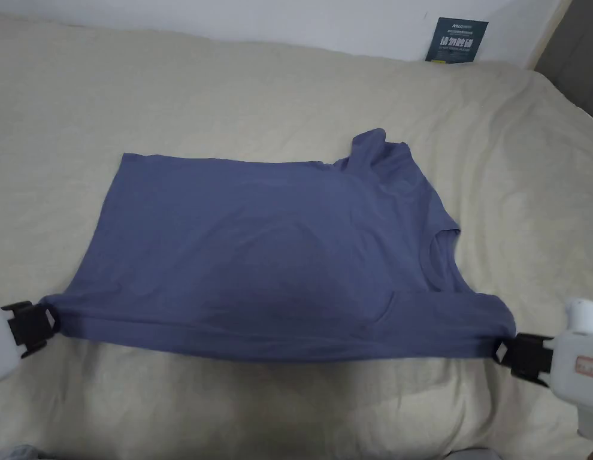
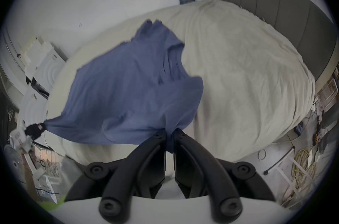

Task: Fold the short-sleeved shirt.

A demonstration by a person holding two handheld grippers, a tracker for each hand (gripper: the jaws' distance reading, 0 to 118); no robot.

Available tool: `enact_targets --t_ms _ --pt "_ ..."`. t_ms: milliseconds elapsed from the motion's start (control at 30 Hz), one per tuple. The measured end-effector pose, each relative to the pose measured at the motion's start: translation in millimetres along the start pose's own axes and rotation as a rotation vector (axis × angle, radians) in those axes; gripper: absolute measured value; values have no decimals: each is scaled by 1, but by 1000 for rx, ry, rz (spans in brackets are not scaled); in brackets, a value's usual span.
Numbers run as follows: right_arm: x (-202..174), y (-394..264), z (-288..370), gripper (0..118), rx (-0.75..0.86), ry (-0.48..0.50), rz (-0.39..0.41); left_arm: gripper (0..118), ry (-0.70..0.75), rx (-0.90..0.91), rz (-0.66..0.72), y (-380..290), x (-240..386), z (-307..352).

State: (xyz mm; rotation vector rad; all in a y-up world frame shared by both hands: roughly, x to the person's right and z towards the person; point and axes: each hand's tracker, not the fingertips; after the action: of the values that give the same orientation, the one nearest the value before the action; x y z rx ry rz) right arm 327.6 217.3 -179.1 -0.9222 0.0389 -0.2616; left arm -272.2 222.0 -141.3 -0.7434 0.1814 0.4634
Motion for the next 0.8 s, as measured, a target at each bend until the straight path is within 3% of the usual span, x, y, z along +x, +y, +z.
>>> enact_targets --t_ms 100,167,233,267,367,733,800 --pt "-4 -19 -13 12 38 3 0 6 9 38 4 19 8 -6" --pt "-15 23 -3 12 54 -5 8 6 -1 62 20 35 14 -14" --pt "-17 25 -10 12 62 -20 11 6 -5 74 33 53 22 -29" --pt "-44 84 -21 12 61 -24 11 6 -1 78 36 60 25 -36" --pt "-67 121 -53 12 55 -61 20 6 30 78 21 80 35 -67" --pt "-78 173 -159 12 -39 -171 -69 7 128 -17 11 114 54 -185" --pt "-76 177 -169 12 -47 -172 -78 18 143 -44 5 115 56 -198"
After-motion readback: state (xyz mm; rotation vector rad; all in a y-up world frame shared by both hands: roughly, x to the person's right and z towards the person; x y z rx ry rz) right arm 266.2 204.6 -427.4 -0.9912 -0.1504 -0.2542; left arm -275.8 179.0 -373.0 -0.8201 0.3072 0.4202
